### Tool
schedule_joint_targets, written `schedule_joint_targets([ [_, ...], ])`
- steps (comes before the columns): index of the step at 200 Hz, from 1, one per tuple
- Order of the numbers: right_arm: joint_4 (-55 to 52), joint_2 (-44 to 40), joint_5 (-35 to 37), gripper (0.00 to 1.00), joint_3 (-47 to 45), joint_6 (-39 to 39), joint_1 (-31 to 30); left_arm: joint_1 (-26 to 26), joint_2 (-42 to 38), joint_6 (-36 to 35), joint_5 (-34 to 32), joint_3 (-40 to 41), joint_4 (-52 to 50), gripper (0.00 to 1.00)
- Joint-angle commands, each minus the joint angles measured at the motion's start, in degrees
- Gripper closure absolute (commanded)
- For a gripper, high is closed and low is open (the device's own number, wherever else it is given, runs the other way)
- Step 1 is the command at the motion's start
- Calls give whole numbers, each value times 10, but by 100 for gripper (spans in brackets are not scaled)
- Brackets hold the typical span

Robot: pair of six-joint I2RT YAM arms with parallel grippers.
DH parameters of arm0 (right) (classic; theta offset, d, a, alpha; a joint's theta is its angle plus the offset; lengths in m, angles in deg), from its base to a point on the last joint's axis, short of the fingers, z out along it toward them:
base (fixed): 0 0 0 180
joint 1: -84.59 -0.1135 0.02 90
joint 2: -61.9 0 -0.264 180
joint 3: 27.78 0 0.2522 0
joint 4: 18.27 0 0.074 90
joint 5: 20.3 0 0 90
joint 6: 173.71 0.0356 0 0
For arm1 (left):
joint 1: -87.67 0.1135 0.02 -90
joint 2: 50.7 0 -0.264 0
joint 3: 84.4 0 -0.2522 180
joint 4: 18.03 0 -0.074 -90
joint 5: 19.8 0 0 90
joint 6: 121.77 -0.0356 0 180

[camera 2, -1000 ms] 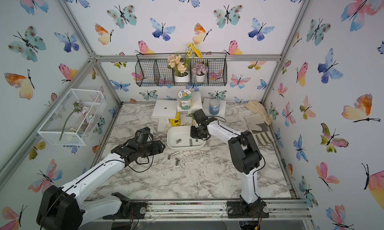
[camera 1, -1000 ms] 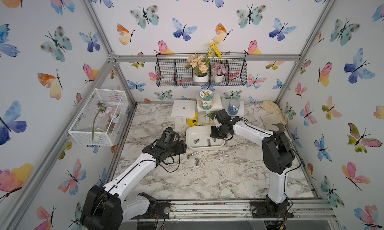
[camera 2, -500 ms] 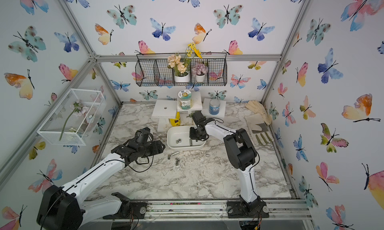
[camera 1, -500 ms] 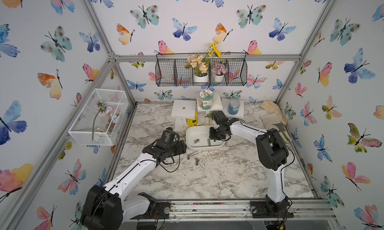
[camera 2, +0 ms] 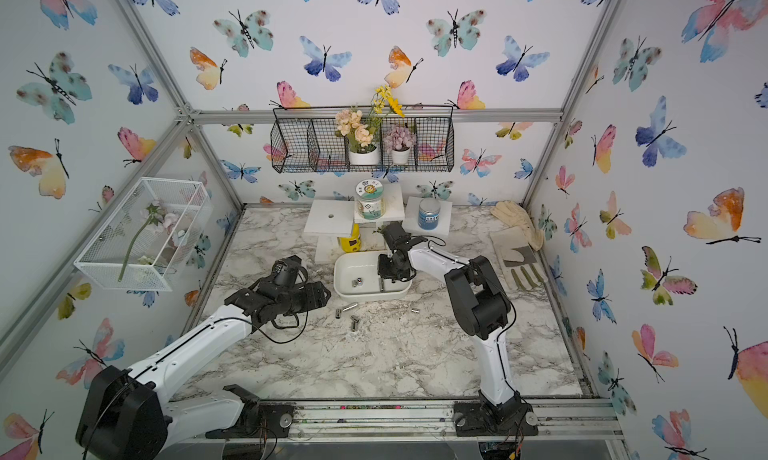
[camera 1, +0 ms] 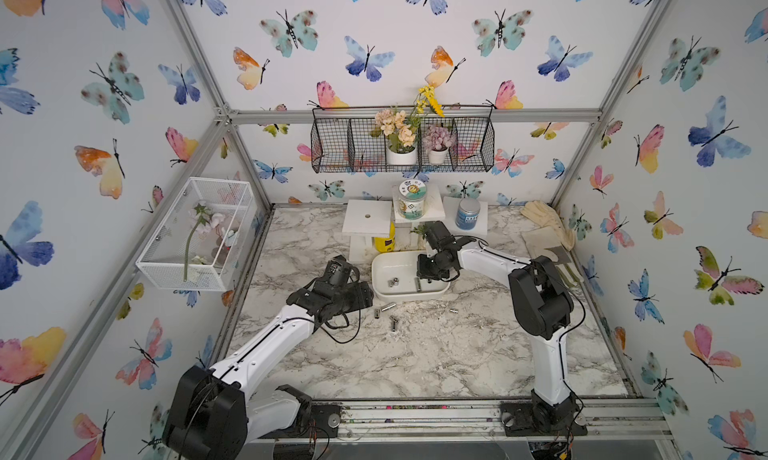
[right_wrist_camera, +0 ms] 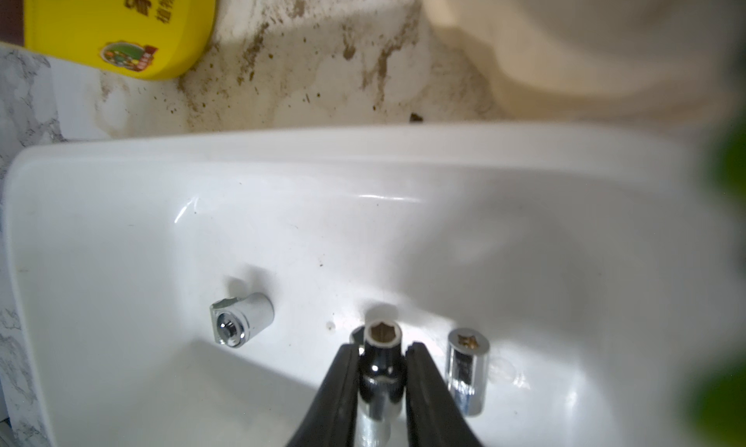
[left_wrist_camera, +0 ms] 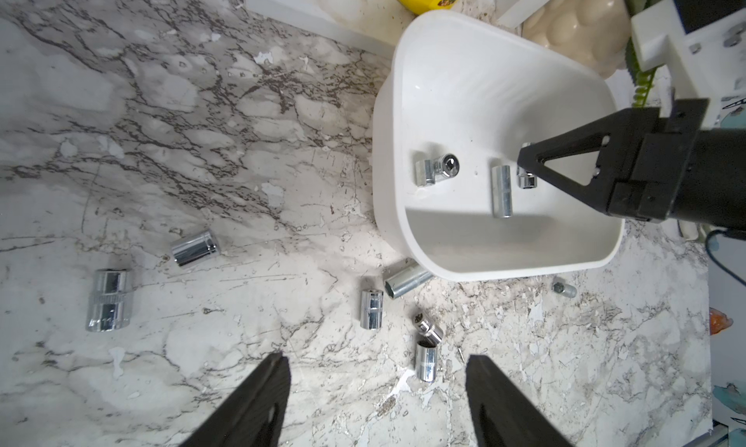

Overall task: Put the socket on the desktop into the storage box
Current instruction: Place the socket head in the storage box, then pick up the socket head from the center of the board.

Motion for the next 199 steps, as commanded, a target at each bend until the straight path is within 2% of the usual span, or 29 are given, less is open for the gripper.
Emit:
schedule_joint_targets([
  [1,3,13,0,73,11,3,-2,3,4,-2,8,6,7,26],
  [75,3,-10,1,70,0,1,-3,3,3,-4,6,5,6,26],
  [199,-7,-134,18,59,-78,-13,-3,0,9,1,11,2,13,25],
])
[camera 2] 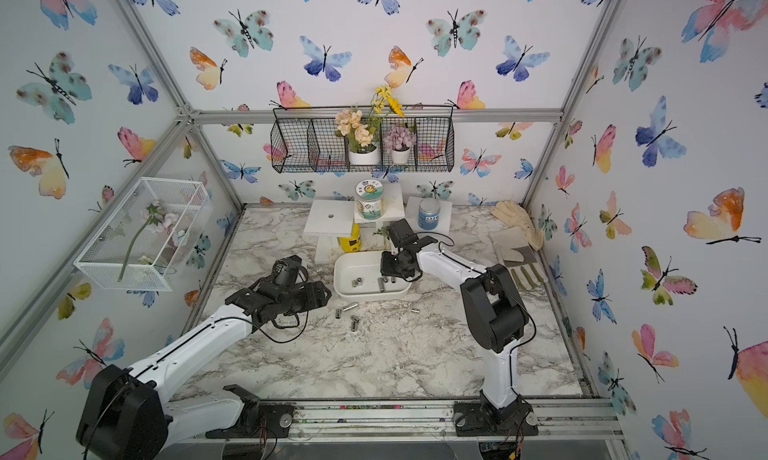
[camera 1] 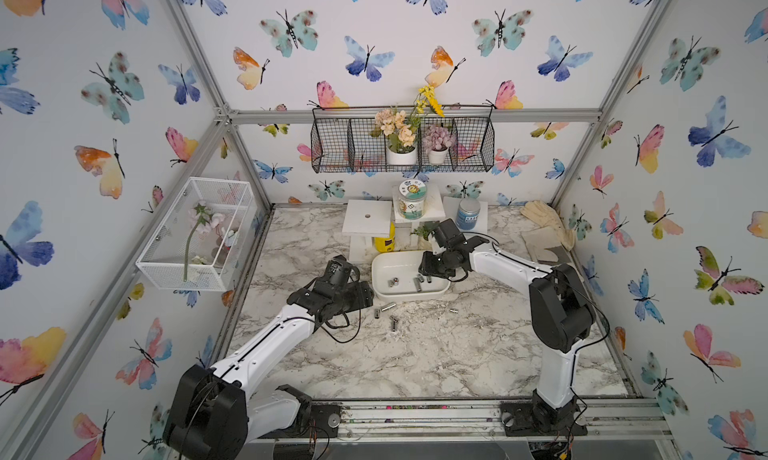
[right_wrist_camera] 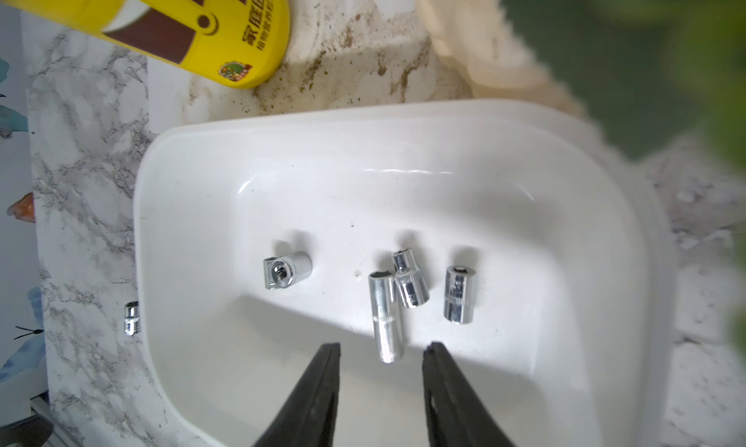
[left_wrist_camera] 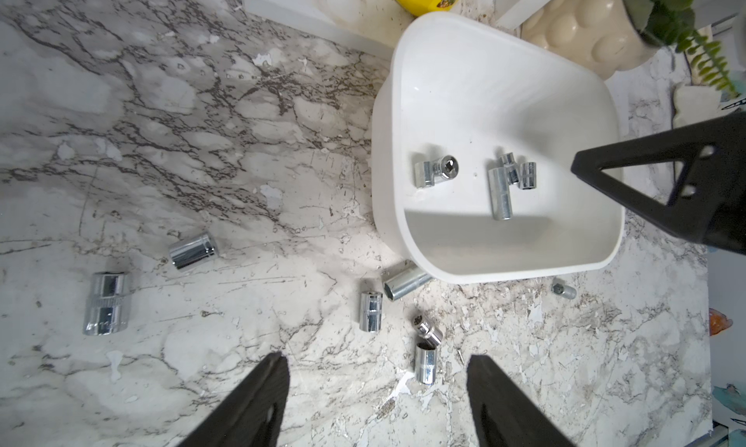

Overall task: Put the socket on the desktop into the storage box
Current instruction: Pick up the socket head from the center of the board.

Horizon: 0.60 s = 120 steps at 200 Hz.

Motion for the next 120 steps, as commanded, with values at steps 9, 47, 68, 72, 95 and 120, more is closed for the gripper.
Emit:
schedule_joint_targets([
  [9,-15,-43,20,59,-27,-12,-3,-4,8,2,11,0,11,25],
  [47,-34,-94,41,55,-56,-20,-2,-34,28,9,2,-15,18,23],
  [68,-46,-123,57,53,-77,-22,-2,-53,45,15,0,-25,28,23],
  [72,-49,-128,61,52,-80,-23,-2,-57,47,17,-1,-27,29,23],
  [95,-57,-160,77,49,-110,-26,-2,-79,66,21,-5,-39,36,22],
  [120,-67,-188,93,47,-141,-25,-2,-102,86,25,-8,-53,42,21],
])
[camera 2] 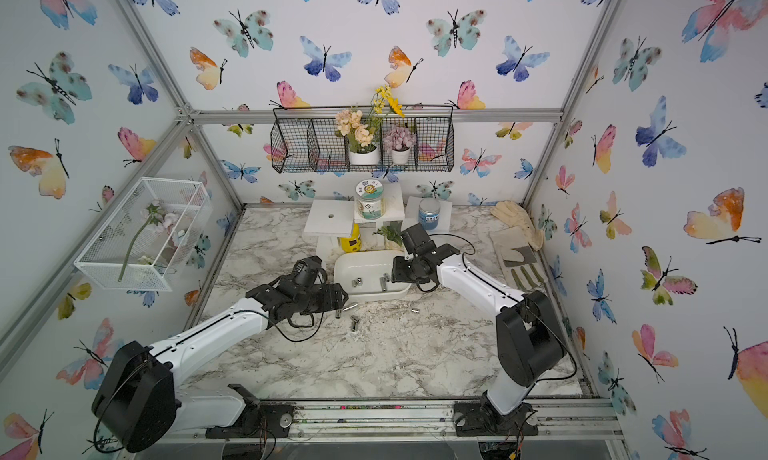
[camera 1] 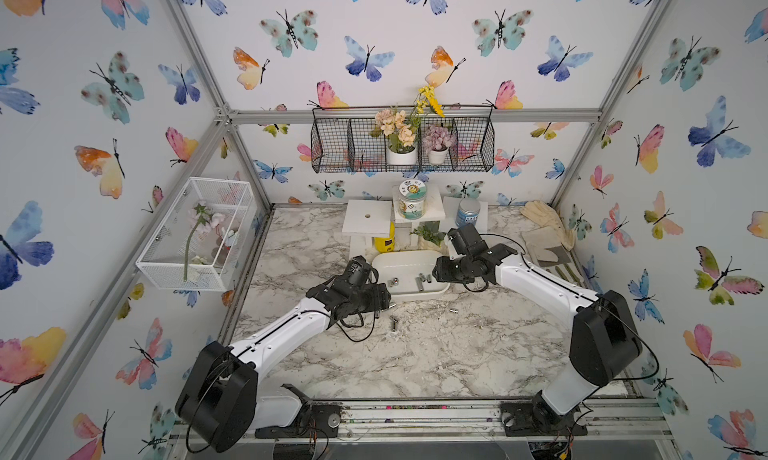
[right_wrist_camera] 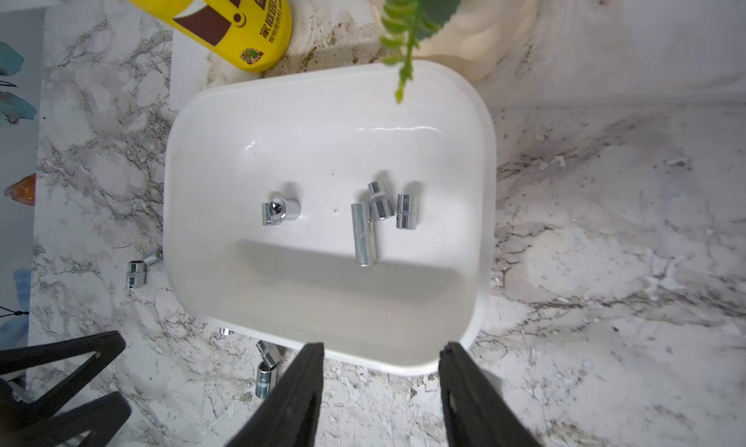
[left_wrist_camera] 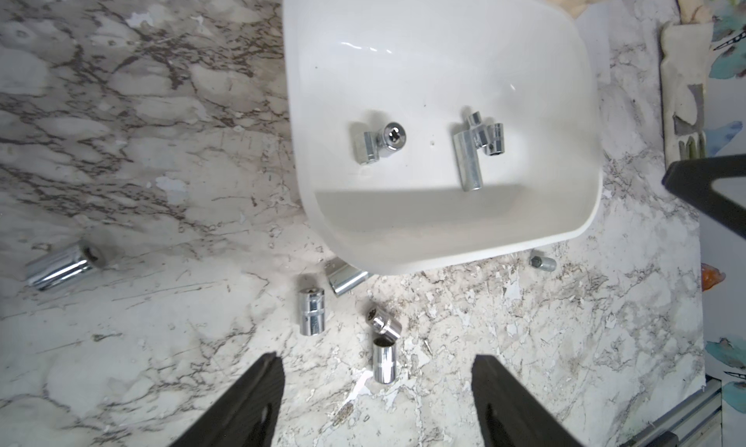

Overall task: Put the socket on the desktop into the storage box
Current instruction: Pick up the socket head from the center of the board.

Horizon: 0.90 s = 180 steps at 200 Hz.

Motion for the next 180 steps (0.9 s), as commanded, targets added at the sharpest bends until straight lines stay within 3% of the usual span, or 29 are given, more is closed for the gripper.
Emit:
schedule_joint_targets([
  [1,-32,-25,37,47,-29,-7,-2,-18,18,8,-8,-19,14,22],
  [74,-42,-73,59,44,-101,0,3,-71,60,15,-17,-44,24,21],
  [180,8,-38,36,46,-163,16,5,-85,66,17,-16,-49,25,21],
])
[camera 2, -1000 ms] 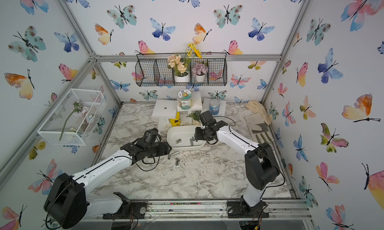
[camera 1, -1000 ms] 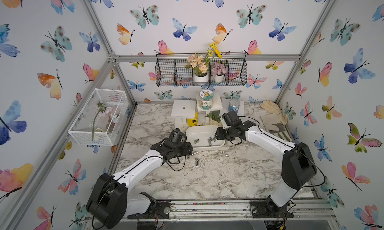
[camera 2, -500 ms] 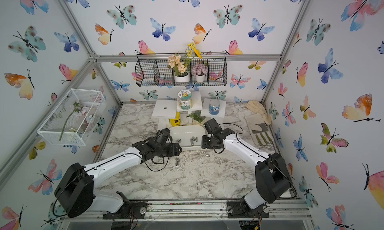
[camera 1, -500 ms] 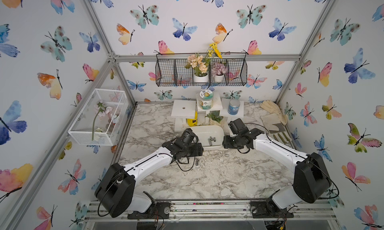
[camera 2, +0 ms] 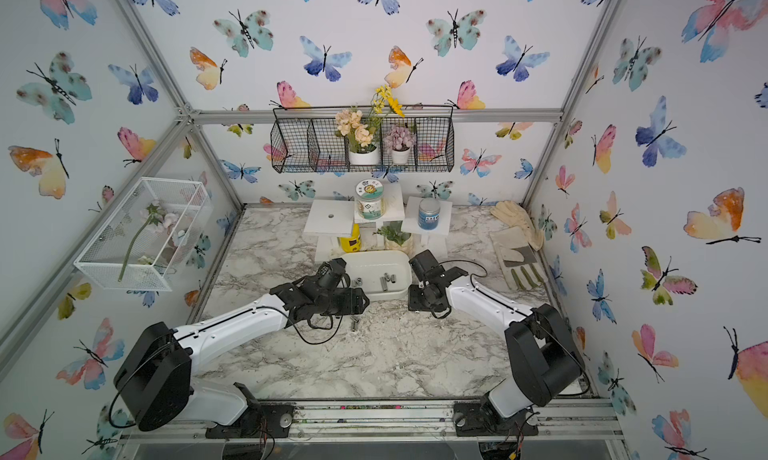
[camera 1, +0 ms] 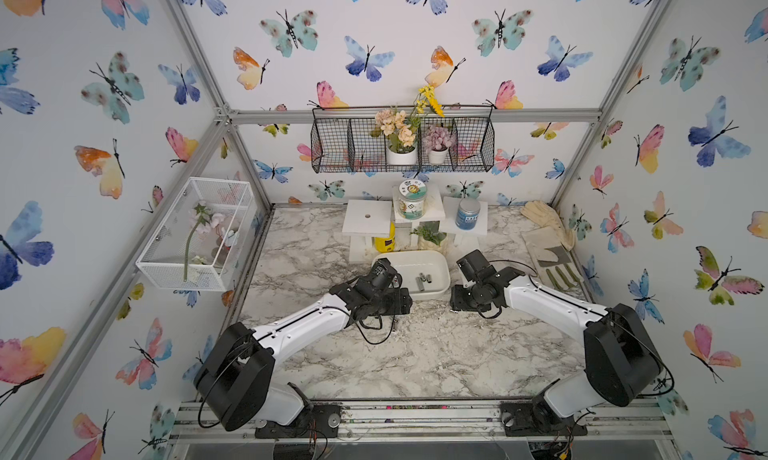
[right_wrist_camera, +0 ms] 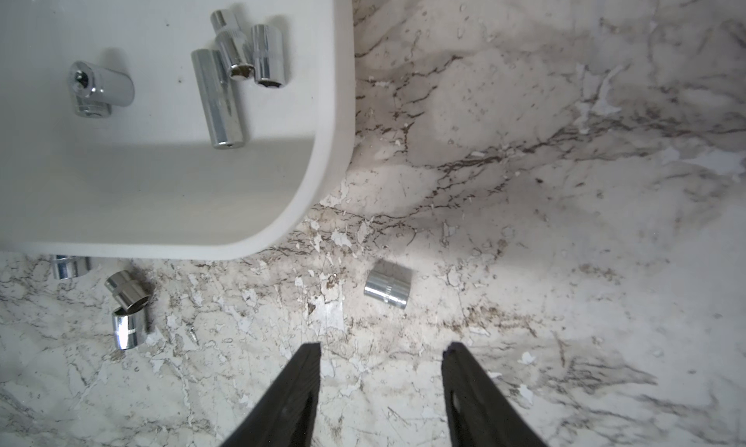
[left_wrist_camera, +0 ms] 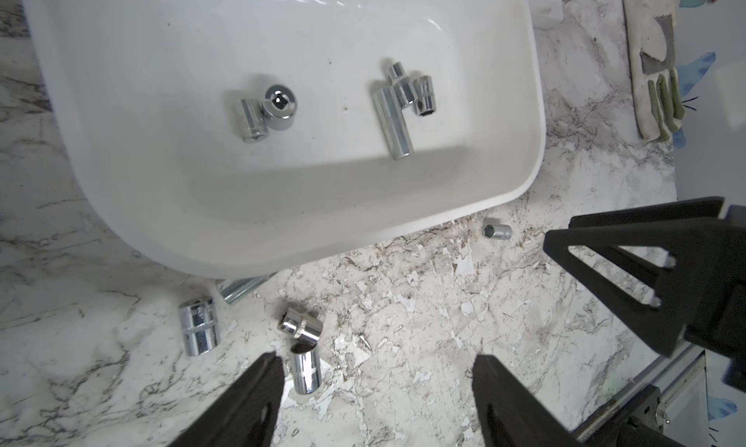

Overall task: Put the socket on the desktop into the storage box
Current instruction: Pick up the socket head from the center of the board.

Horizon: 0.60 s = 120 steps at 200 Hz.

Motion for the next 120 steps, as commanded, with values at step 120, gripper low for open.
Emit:
schedule_joint_targets([
  [120,35,86,-1,50,12,16,4,-5,6,-10,-5,-9,10,20],
])
